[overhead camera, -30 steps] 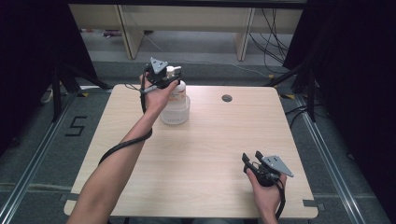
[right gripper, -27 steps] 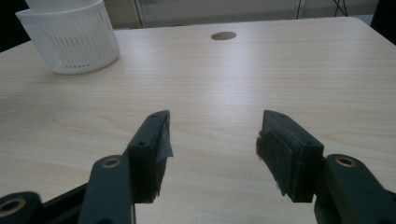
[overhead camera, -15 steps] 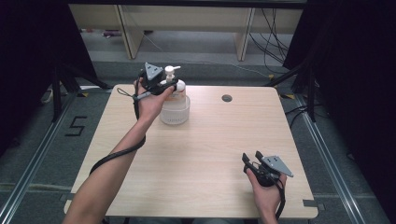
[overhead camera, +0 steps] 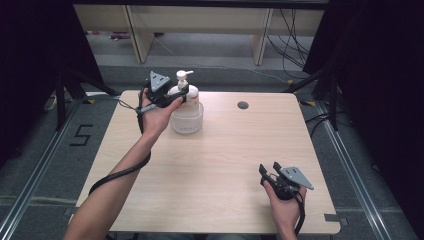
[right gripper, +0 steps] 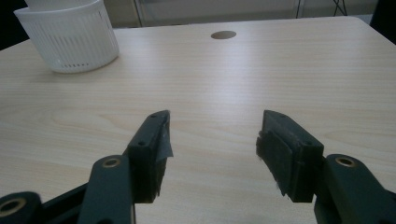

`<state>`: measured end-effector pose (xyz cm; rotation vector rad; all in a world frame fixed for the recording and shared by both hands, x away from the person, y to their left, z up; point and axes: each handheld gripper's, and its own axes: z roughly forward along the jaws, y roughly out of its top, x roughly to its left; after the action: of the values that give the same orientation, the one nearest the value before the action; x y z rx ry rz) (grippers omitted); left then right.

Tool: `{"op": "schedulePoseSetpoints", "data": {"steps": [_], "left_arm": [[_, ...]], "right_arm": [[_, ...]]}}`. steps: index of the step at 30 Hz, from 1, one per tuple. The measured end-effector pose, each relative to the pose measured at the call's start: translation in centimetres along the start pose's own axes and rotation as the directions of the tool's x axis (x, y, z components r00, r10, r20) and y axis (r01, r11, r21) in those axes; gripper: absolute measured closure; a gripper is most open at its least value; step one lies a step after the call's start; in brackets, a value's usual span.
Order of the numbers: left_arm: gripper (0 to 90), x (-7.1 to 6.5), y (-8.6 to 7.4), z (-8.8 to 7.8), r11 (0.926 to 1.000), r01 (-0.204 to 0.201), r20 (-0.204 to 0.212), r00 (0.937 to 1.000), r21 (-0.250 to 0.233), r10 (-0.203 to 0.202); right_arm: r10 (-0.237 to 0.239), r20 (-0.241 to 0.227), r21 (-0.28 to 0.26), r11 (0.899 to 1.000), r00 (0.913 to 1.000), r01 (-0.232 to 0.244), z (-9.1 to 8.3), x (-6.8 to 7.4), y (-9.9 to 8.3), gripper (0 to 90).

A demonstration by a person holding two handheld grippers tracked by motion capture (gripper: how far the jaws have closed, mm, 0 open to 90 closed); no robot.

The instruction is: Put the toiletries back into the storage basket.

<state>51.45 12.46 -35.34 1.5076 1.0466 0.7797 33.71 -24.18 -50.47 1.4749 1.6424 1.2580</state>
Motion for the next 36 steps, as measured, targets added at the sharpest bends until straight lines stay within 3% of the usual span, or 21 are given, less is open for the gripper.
{"op": "schedulePoseSetpoints", "data": {"steps": [1, 4, 5, 10, 11, 12, 16, 26, 29, 36], "left_arm": [[35.6, 0.0, 0.0, -0.2, 1.0, -0.006, 0.001, 1.0, 0.001, 0.006], [35.4, -0.1, 0.0, -0.7, 1.0, -0.006, 0.009, 0.9999, -0.001, 0.006], [35.4, -0.1, -0.1, -0.9, 1.0, -0.008, 0.012, 0.9999, -0.001, 0.008], [35.3, 0.0, -0.3, -1.7, 1.0, -0.008, 0.024, 0.9997, 0.0, 0.008], [35.3, 0.0, -0.5, -2.0, 1.0, -0.007, 0.028, 0.9996, 0.002, 0.007], [35.3, 0.0, -0.5, -2.1, 1.0, -0.005, 0.03, 0.9995, 0.001, 0.005], [35.2, 0.2, -0.9, -2.9, 0.9999, -0.015, 0.04, 0.9991, 0.001, 0.015], [35.1, 0.7, -2.4, -5.0, 0.9995, -0.03, 0.056, 0.998, -0.003, 0.03], [35.1, 0.8, -2.9, -5.5, 0.9994, -0.035, 0.058, 0.9977, -0.001, 0.035], [35.0, 1.1, -4.8, -6.7, 0.999, -0.042, 0.06, 0.9973, 0.015, 0.042]], "right_arm": [[-0.05, 0.003, -0.012, 0.999, 0.9988, 0.05, 0.1, -0.4, 0.0, 43.7], [-0.044, 0.002, -0.006, 0.999, 0.999, 0.044, 0.0, -0.3, 0.1, 43.7], [-0.022, -0.006, -0.004, 1.0, 0.9997, 0.022, 0.1, -0.2, 0.0, 43.8], [-0.043, 0.004, -0.005, 0.999, 0.9991, 0.043, 0.0, -0.3, 0.1, 43.7], [0.008, -0.002, 0.001, 1.0, 1.0, -0.008, 0.0, 0.0, 0.0, 43.8], [-0.045, 0.003, -0.006, 0.999, 0.999, 0.045, 0.0, -0.3, 0.1, 43.7], [-0.026, 0.003, -0.002, 1.0, 0.9997, 0.026, 0.1, -0.2, 0.0, 43.7], [-0.035, -0.006, -0.006, 0.999, 0.9994, 0.035, 0.3, -0.2, -0.1, 43.7], [-0.053, 0.004, -0.002, 0.999, 0.9986, 0.053, 0.2, -0.3, 0.0, 43.8], [-0.034, -0.013, -0.008, 0.999, 0.9993, 0.034, 0.3, -0.2, -0.1, 43.8]]}}
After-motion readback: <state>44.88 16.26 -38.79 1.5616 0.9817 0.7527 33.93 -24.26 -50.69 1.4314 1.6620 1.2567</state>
